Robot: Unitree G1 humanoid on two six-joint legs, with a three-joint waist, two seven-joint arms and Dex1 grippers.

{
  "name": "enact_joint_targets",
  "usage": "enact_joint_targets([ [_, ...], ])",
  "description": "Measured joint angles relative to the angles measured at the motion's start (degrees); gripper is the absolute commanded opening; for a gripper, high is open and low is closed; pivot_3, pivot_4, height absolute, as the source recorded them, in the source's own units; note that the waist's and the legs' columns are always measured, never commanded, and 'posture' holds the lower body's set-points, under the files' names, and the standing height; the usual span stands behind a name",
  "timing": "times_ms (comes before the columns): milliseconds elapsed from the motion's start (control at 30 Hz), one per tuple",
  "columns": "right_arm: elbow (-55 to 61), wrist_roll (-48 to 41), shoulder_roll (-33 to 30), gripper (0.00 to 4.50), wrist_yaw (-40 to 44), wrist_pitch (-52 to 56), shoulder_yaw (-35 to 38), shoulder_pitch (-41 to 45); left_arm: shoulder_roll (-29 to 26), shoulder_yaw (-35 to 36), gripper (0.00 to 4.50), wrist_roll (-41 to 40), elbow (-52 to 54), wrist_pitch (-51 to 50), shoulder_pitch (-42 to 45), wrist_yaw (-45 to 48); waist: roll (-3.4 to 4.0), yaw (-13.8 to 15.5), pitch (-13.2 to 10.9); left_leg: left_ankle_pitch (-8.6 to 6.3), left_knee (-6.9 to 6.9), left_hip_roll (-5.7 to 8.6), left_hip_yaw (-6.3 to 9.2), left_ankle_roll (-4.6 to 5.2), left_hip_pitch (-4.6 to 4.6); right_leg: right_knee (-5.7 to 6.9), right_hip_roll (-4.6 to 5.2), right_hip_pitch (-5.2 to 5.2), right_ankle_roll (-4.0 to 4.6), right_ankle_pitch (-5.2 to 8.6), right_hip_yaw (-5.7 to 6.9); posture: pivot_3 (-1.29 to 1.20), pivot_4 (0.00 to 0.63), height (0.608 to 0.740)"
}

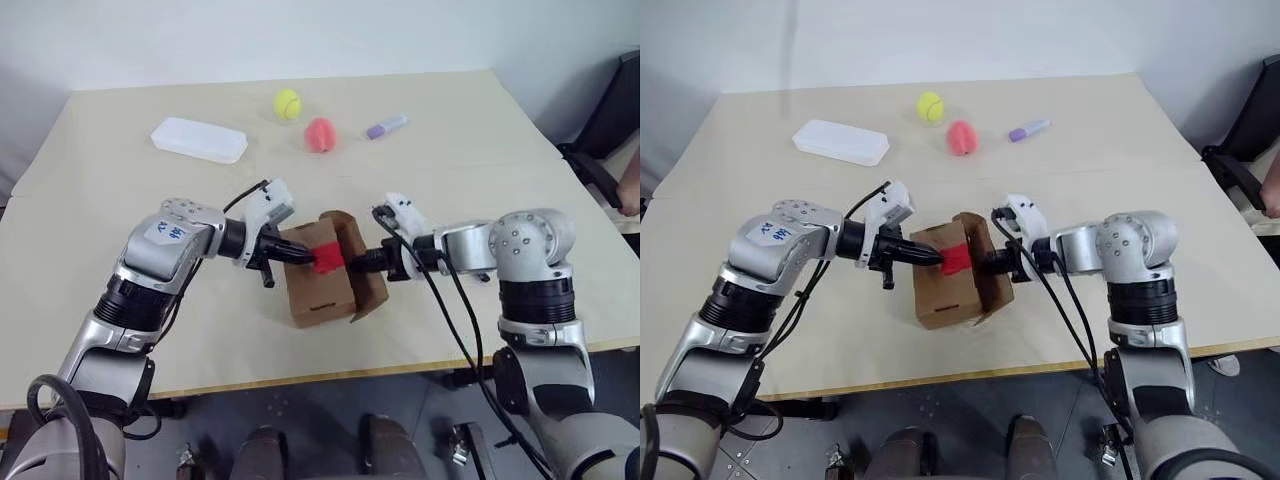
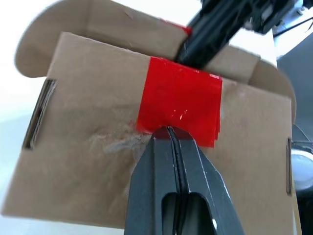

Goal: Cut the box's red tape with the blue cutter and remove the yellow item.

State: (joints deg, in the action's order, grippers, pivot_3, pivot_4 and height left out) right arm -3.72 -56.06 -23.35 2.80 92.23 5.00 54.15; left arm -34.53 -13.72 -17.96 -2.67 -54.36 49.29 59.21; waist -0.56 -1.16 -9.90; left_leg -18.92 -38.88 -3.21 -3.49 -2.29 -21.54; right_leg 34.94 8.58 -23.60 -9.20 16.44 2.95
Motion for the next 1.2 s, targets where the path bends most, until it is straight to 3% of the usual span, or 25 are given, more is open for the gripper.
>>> enact_joint_targets([
  [267,-3.78,-21.22,-3.96,0.03,-24.64,-0.02,2.51,9.90,1.45,0.79,0.00,0.64,-2.58,-0.99,-0.93,-3.77,-0.03,0.38,-0.03,-0.02,0.02,-0.02,-0.04,0.04,-0.10,-0.12,0.00,-0.07,0.00,0.00,0.02,0.00,0.150,0.740],
  [500,-4.96,-35.20,-4.27,0.03,-40.48,-1.48,1.08,10.07,1.90,0.90,0.00,0.67,-3.23,-1.21,-0.69,-5.22,-0.07,0.25,-0.06,-0.03,-0.03,-0.05,-0.06,0.05,-0.62,-0.09,0.00,-0.57,0.00,0.00,0.07,0.00,0.150,0.740],
  [633,-2.34,-45.11,-7.51,0.03,-50.27,-7.73,-4.44,8.21,1.82,1.75,0.00,0.21,-3.76,-2.05,-0.29,-5.38,-0.08,-0.30,-0.07,-0.02,-0.05,-0.05,-0.07,0.05,-0.78,0.01,0.00,-0.76,0.00,-0.01,0.08,0.00,0.150,0.740],
  [867,1.33,-53.15,-14.13,0.03,-58.93,-13.97,-15.80,6.62,-5.22,6.13,0.00,-5.31,-2.60,-7.16,4.81,0.19,-0.15,-0.50,-0.23,-0.02,-0.01,-0.10,-0.16,0.05,-0.94,0.03,0.00,-1.04,0.00,0.00,0.08,0.00,0.150,0.740],
  [1100,4.64,-55.87,-15.46,0.03,-61.21,-19.57,-20.05,6.71,-2.99,6.71,0.00,-6.85,-5.14,-6.15,9.77,1.76,-0.17,-0.18,-0.24,-0.03,-0.09,-0.10,-0.19,0.05,-1.02,-0.07,0.00,-1.03,0.00,-0.01,0.12,0.00,0.150,0.740],
  [1200,5.18,-55.89,-16.48,0.03,-61.21,-20.05,-21.20,6.90,-1.45,2.45,0.00,-5.73,-5.99,-3.34,10.17,3.28,-0.17,-0.18,-0.24,-0.03,-0.09,-0.10,-0.19,0.05,-1.07,-0.08,0.00,-1.05,0.00,-0.01,0.13,0.00,0.150,0.740],
])
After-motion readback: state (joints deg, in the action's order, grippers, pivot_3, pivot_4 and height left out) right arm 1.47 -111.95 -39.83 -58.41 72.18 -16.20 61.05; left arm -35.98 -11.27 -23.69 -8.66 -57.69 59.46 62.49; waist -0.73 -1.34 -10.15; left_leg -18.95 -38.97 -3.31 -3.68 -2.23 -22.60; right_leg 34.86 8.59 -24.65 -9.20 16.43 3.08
